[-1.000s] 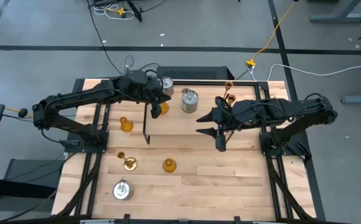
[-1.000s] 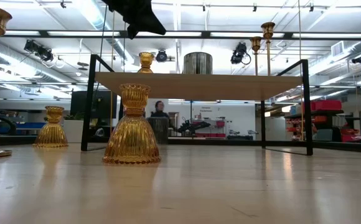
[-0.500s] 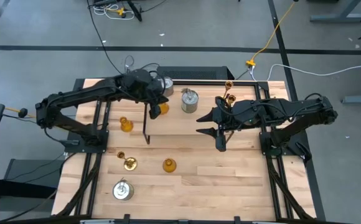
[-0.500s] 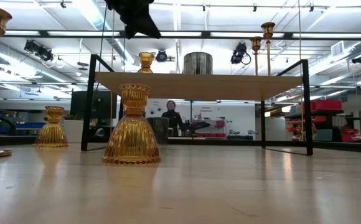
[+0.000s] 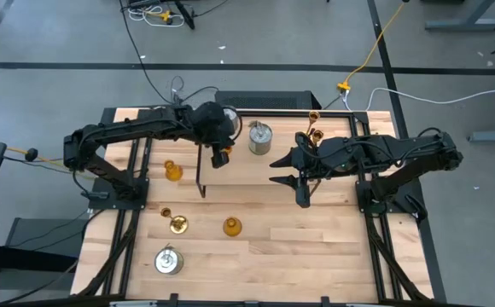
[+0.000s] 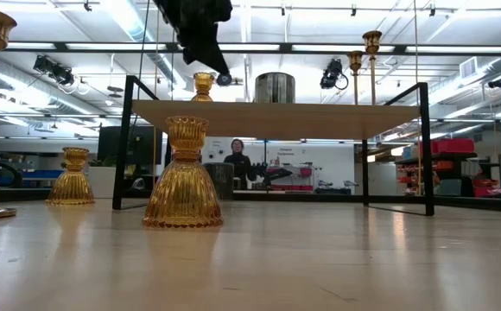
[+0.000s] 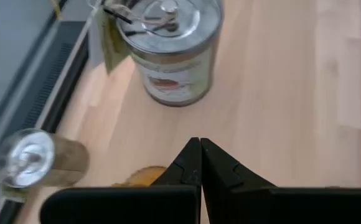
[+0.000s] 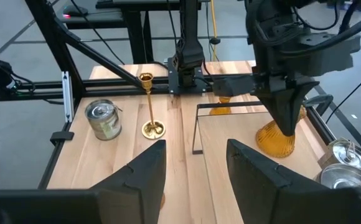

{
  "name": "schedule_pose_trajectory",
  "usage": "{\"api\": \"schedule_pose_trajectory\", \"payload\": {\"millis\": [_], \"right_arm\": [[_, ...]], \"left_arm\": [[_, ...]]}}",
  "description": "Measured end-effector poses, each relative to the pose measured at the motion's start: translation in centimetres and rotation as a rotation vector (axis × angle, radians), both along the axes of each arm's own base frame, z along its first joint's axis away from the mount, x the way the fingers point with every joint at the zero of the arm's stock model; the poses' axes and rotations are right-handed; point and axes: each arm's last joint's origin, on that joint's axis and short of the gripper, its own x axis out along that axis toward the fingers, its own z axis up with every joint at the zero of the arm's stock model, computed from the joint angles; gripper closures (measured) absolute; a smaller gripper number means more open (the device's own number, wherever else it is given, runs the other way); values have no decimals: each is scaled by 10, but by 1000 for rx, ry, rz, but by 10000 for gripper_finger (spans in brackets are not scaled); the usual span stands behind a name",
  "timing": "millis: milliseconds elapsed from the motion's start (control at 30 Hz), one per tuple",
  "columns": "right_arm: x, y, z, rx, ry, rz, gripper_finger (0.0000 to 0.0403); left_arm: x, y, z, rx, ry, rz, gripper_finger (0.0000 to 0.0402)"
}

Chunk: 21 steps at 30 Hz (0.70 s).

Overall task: Pick & Place candle stick holders
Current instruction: Put the top glass candle holder on the shelf

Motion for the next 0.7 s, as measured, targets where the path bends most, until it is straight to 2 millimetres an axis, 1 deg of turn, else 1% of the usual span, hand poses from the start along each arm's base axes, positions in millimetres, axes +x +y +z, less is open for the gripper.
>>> {"api": "schedule_pose_trajectory", "payload": {"millis": [233, 433, 700], "right_arm": [[0, 0, 0, 2, 0, 0, 234], [0, 0, 0, 2, 0, 0, 234], [0, 0, 0, 2, -1, 0, 234]], "left_arm": [[-2, 2, -1, 55, 37, 49, 401], [-8, 3, -5, 50, 106, 66, 401], [-11, 3, -8, 59, 156, 71, 401]]}}
